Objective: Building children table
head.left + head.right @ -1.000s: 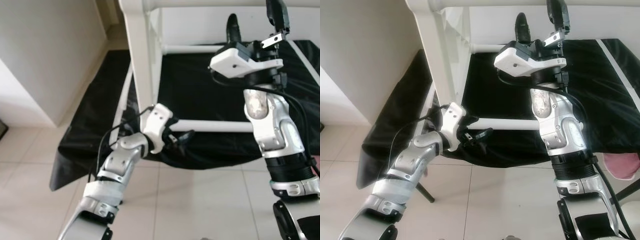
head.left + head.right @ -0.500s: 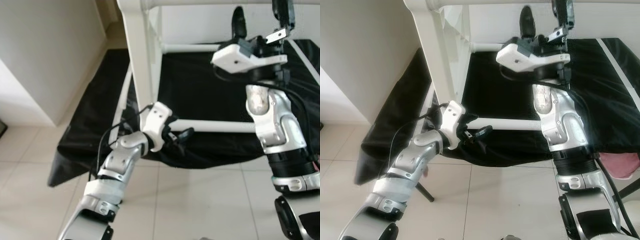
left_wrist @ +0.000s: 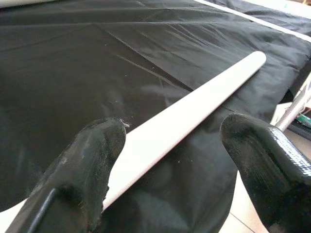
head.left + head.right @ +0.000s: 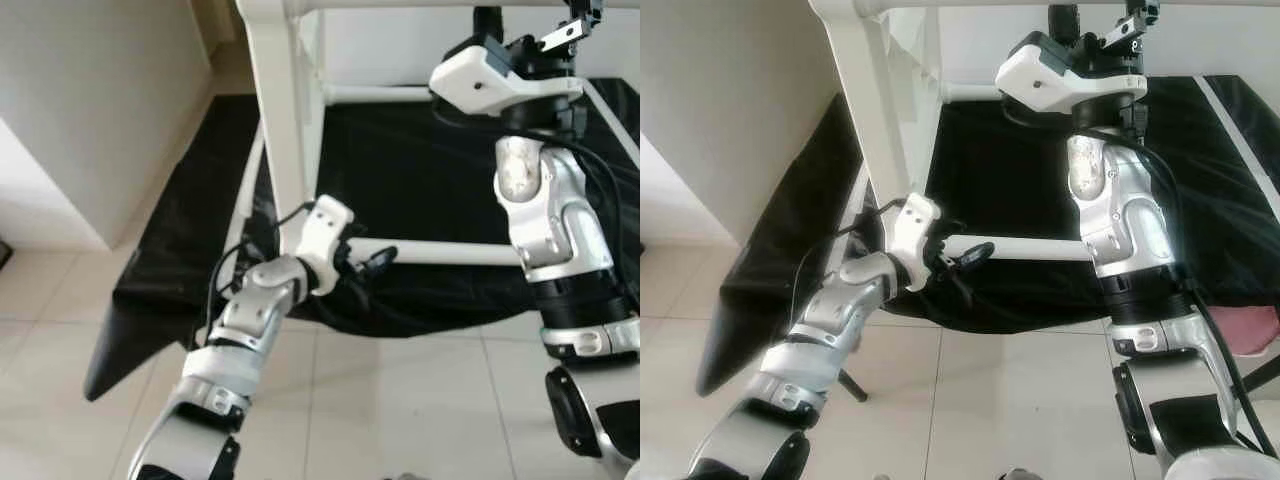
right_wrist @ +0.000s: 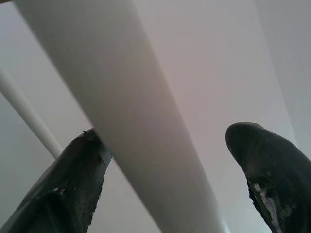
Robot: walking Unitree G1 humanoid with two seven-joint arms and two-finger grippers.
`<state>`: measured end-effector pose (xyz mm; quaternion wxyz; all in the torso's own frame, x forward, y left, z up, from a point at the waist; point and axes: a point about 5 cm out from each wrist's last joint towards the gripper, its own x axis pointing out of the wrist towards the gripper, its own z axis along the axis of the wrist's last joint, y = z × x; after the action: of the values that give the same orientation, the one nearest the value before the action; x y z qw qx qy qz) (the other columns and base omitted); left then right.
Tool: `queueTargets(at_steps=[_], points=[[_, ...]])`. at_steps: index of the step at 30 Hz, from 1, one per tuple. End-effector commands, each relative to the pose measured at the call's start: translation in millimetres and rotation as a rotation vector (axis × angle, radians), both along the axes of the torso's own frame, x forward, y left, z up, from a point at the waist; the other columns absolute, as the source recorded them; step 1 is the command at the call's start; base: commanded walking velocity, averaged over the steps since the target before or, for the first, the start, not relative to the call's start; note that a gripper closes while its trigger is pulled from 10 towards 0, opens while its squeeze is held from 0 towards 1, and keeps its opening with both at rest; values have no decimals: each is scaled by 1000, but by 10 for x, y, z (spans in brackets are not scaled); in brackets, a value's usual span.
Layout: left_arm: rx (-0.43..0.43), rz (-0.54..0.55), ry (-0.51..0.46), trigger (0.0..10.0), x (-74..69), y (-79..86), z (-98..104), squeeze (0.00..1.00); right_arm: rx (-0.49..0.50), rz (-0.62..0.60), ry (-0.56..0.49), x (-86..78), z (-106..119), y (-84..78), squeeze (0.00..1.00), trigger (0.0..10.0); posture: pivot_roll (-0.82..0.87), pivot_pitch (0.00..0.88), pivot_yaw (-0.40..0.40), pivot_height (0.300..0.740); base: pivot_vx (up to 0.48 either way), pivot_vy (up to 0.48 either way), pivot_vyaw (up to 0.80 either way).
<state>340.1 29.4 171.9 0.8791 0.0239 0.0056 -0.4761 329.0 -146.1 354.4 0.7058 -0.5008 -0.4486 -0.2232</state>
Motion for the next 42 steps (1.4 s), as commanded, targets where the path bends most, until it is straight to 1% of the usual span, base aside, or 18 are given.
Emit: queueTargets(at_steps=[1,7,10,15,16,17,18,19,20,28,30,35,36,37,38,40,41,42], points=[[17,32,-18,10000,47,-21,21,0,4,-12,16,38,35,-12,0,10000,-88,67,52,740,0,0,0],[27,139,-14,10000,190,-55,54,0,-11,-32,52,102,74,-17,0,10000,-92,68,56,740,0,0,0],[-34,358,55,10000,404,33,96,0,-31,-48,65,141,171,-20,0,10000,-104,73,62,740,0,0,0],[-104,477,112,10000,490,95,118,0,-36,-47,77,151,207,-28,0,9882,-114,75,63,740,0,0,0],[-146,545,147,10000,522,126,117,0,-37,-47,77,144,217,-33,0,4902,-124,78,67,740,0,0,0],[-146,545,147,10000,522,126,117,0,-37,-47,77,144,217,-33,0,4902,-124,78,67,740,0,0,0],[-175,592,168,10000,536,134,102,0,-37,-45,78,134,221,-34,0,3255,-129,76,69,740,0,0,0],[-194,622,183,10000,543,136,90,0,-38,-44,79,127,223,-34,0,3255,-129,76,69,740,0,0,0],[-209,643,221,10000,532,113,40,0,-37,-43,83,119,217,-34,0,196,-132,77,73,740,0,0,0],[-187,754,408,10000,385,-77,-346,0,-34,-41,107,60,181,-45,0,0,-141,90,87,740,0,0,0],[-181,763,419,10000,373,-93,-367,0,-34,-40,108,54,182,-45,0,0,-141,90,87,740,0,0,0],[-79,927,401,10000,374,17,-437,0,-4,-17,121,-12,246,-78,0,0,-148,98,99,740,0,0,0],[-64,992,368,10000,413,119,-401,0,29,5,130,-45,294,-116,0,0,-151,104,104,740,0,0,0],[-64,992,368,10000,413,119,-401,0,29,5,130,-45,294,-116,0,0,-151,104,104,740,0,0,0],[-33,1073,294,10000,482,265,-299,0,84,34,138,-78,356,-176,0,0,-156,110,109,740,0,0,0],[71,1237,48,10000,643,541,105,0,210,112,148,-150,504,-335,0,0,-155,115,108,740,0,0,0],[71,1237,48,10000,643,541,105,0,210,112,148,-150,504,-335,0,0,-155,115,108,740,0,0,0],[91,1289,-23,10000,681,612,250,0,253,137,146,-171,548,-386,0,0,-155,115,108,740,0,0,0]])
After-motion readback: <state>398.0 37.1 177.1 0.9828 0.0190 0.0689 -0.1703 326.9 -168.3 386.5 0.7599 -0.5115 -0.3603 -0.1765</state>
